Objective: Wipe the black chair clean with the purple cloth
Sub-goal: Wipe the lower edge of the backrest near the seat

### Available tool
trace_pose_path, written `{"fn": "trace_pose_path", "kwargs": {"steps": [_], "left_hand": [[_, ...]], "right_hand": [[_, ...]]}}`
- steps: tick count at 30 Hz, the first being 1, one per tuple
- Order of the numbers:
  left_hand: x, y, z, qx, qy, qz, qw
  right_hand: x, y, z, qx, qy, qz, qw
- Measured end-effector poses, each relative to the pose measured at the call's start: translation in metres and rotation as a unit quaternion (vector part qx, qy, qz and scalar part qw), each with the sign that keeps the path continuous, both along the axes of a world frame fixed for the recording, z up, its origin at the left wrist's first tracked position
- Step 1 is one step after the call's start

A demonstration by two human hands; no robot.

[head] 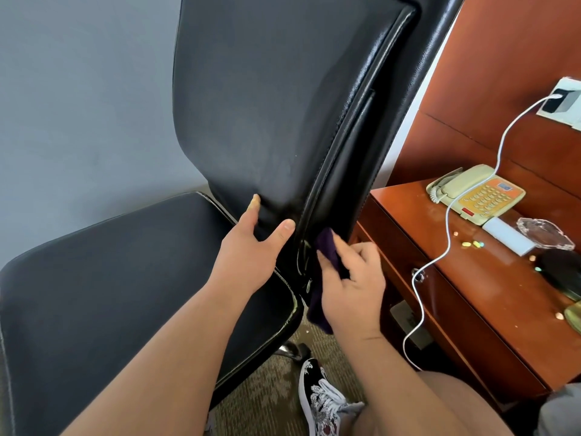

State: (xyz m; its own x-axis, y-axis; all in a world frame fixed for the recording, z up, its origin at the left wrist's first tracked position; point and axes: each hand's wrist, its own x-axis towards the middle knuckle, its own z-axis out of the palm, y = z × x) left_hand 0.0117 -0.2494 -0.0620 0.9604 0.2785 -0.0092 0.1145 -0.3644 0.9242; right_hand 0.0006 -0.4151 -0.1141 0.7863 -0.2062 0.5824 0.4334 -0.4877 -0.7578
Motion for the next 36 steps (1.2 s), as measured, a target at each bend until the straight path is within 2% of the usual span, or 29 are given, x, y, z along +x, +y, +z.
{"fn": "trace_pose_path", "kwargs": {"steps": [6, 12, 15, 22, 29, 32, 36], "left_hand": [[0.002, -0.001, 0.002, -0.001, -0.004, 0.002, 1.000], [0.004, -0.001, -0.002, -0.001, -0.011, 0.004, 1.000], [0.005, 0.001, -0.002, 0.002, -0.012, 0.005, 1.000], [0.007, 0.002, -0.002, -0.003, -0.012, 0.002, 1.000], [0.010, 0.004, -0.003, -0.004, -0.016, 0.001, 1.000], [0.011, 0.008, -0.003, -0.035, -0.016, -0.008, 0.999], [0.013, 0.010, -0.002, -0.051, -0.019, -0.021, 0.998]], "right_hand": [[-0.005, -0.003, -0.016, -0.007, 0.051, 0.023, 0.998], [-0.003, -0.003, 0.020, 0.040, -0.036, 0.021, 0.998], [0.003, 0.002, 0.024, 0.025, -0.047, 0.032, 0.998], [-0.008, 0.004, -0.015, -0.009, 0.014, 0.098, 0.995], [0.005, -0.003, 0.032, 0.001, -0.100, 0.048, 0.994], [0.005, 0.004, 0.031, -0.022, -0.077, 0.086, 0.993], [-0.008, 0.006, -0.005, -0.027, -0.015, 0.127, 0.991]]}}
